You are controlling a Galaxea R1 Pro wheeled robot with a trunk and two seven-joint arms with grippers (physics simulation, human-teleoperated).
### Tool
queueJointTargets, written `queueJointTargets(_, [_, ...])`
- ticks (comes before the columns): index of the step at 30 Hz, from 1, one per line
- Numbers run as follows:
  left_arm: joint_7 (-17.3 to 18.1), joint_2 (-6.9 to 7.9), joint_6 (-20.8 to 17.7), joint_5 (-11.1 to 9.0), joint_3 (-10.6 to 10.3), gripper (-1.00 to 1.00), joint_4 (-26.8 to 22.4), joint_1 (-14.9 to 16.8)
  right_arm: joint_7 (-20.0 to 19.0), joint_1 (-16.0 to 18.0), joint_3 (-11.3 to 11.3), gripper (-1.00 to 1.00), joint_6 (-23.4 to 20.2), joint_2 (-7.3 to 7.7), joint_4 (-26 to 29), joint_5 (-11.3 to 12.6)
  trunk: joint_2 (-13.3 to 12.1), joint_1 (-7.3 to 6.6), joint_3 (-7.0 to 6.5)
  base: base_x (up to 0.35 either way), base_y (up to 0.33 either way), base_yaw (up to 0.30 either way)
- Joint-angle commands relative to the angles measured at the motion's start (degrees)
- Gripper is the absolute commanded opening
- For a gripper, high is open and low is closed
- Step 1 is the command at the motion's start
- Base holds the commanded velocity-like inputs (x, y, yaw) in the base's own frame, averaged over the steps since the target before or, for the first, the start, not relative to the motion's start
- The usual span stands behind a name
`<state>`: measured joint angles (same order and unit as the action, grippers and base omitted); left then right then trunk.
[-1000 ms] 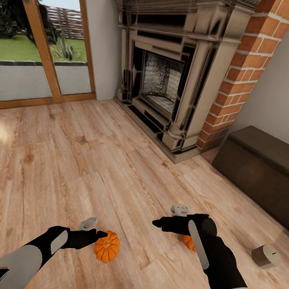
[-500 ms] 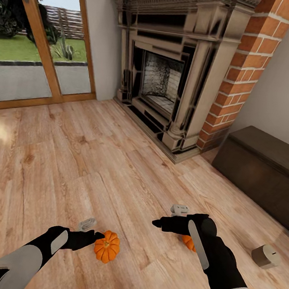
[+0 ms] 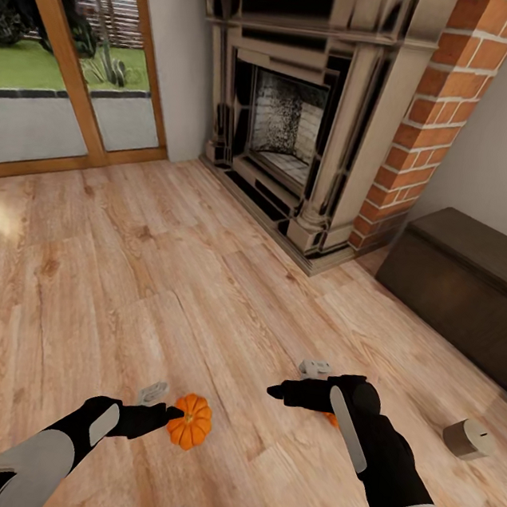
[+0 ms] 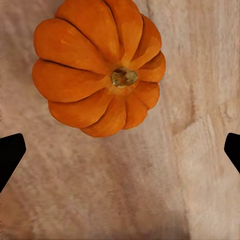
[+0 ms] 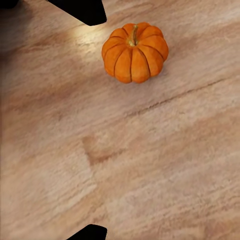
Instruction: Place each of the two pumpkins and all three candles from the living room inside a cabinet in the living room (use any cabinet), then make sure every cabinet is closed, and position the cauldron so it is next to a table in the living room.
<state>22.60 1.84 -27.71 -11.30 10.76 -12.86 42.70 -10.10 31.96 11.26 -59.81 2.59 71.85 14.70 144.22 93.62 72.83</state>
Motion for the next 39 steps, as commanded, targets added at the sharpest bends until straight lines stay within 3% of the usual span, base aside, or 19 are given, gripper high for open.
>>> queueJointTargets(1, [0.0, 0.00, -0.5, -0.5, 0.1, 1.00, -0.1, 0.0, -0.2, 0.0, 0.1, 1.00, -0.2, 0.04, 0.0, -0.1, 0.0, 0.01, 0.27, 0.000, 0.000, 0.000])
queueJointTargets(6, [0.0, 0.00, -0.5, -0.5, 0.1, 1.00, -0.1, 0.0, -0.2, 0.0, 0.1, 1.00, -0.2, 0.04, 0.0, -0.1, 0.1, 0.14, 1.38, 0.000, 0.000, 0.000])
queueJointTargets(39, [0.1, -0.08, -0.2, -0.5, 0.1, 1.00, -0.1, 0.0, -0.2, 0.0, 0.0, 1.00, -0.2, 0.04, 0.1, -0.1, 0.1, 0.14, 1.38, 0.047, 0.000, 0.000])
